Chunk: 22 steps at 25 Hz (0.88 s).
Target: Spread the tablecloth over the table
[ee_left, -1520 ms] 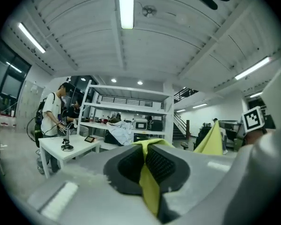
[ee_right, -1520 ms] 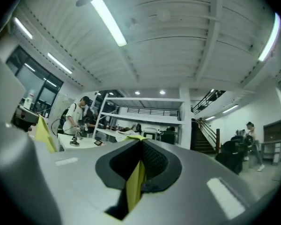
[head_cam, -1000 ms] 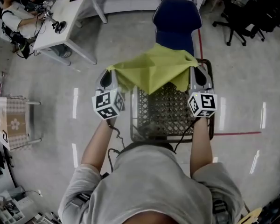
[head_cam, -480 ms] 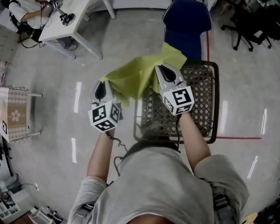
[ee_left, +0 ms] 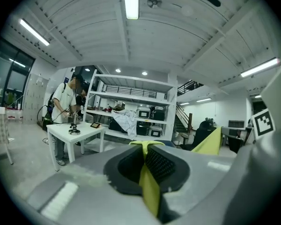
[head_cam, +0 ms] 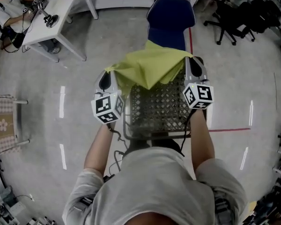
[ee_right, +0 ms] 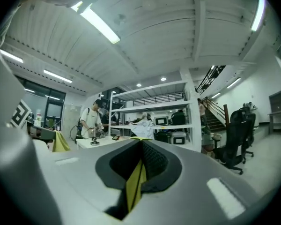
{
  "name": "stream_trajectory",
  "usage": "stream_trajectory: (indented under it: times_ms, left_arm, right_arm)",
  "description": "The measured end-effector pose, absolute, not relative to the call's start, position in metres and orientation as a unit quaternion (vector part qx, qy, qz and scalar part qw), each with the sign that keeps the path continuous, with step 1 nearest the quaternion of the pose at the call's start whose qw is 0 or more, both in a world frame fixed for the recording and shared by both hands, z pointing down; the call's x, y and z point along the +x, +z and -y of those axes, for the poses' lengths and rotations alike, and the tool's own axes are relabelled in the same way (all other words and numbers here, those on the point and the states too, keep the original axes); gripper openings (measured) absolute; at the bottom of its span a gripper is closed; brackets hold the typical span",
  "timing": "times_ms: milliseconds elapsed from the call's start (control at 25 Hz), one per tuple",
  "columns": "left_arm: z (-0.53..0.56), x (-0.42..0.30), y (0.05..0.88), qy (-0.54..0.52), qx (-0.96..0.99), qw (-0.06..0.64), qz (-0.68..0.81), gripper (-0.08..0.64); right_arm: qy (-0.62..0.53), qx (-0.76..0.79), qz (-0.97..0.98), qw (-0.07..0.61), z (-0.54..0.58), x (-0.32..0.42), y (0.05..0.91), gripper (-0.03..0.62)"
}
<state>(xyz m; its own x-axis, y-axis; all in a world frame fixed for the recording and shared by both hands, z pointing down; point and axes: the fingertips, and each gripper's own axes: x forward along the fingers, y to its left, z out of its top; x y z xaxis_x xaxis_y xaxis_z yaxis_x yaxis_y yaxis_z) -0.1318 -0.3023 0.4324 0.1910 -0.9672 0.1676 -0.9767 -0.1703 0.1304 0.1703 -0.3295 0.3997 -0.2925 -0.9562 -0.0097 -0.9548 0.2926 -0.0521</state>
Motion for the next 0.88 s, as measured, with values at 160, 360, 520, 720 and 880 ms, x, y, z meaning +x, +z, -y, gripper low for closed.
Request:
stream_trajectory:
  times_ms: [160,360,520,720,880]
  left_arm:
    - [0.304,-0.073,0.428,0.043,0.774,0.087,0.625,0.025]
    - [0.316,-0.004,0.412,0.055,0.777,0.059,0.624,0.025]
    - [0.324,0.062,0.397,0.064,0.789,0.037,0.610,0.025]
    - [0.330,0.130,0.393,0.072,0.810,0.029,0.582,0.025]
    - [0.324,0.166,0.396,0.077,0.815,0.034,0.573,0.025]
  right_arm:
    - [-0.046,-0.630,-0.775,0.033,0.330,0.268,0.417,0.009]
    - [-0.072,-0.659,-0.747,0.060,0.332,0.383,0.429,0.009]
    - [-0.072,-0.699,-0.707,0.079,0.329,0.491,0.420,0.009]
    - [-0.051,-0.760,-0.640,0.103,0.282,0.611,0.399,0.009]
    - [-0.037,-0.774,-0.627,0.083,0.247,0.656,0.395,0.009]
